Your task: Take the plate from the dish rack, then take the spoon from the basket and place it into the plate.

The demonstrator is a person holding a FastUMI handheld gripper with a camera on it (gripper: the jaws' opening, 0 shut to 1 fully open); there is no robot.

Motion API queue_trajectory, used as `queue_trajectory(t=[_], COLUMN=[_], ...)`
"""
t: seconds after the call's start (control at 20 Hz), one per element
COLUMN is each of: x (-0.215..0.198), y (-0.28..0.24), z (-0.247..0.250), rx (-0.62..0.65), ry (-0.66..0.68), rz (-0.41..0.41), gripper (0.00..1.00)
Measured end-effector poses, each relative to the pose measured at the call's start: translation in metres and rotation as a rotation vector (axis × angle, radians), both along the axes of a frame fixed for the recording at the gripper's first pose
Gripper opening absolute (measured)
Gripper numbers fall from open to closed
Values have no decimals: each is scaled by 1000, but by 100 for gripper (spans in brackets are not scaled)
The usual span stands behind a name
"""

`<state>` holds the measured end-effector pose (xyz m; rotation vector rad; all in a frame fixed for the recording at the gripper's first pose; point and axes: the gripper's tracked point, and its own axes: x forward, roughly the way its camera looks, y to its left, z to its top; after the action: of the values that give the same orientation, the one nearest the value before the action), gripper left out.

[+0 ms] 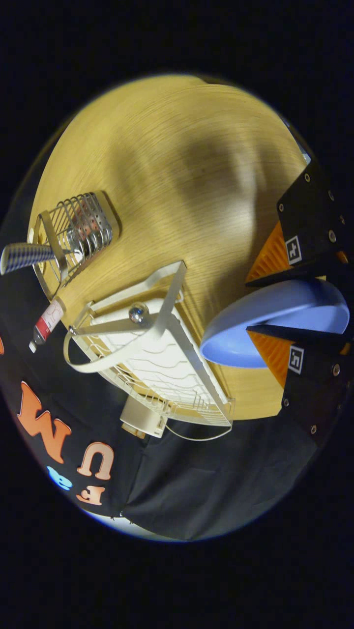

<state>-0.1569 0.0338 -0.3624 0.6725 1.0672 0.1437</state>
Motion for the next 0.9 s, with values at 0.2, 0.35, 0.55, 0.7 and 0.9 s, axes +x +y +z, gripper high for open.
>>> queue_trajectory(t=[0.2,0.35,0.55,0.7,0.9], x=[10,20,34,49,70], y=[-13,-34,-75,-107,-127], z=[8,24,54,81,116], rx=[-27,-99,-241,-379,-515], ry=[-40,-110,-230,-363,-555], rz=[-24,-54,-105,-148,-155], gripper=[50,52,65,76,76])
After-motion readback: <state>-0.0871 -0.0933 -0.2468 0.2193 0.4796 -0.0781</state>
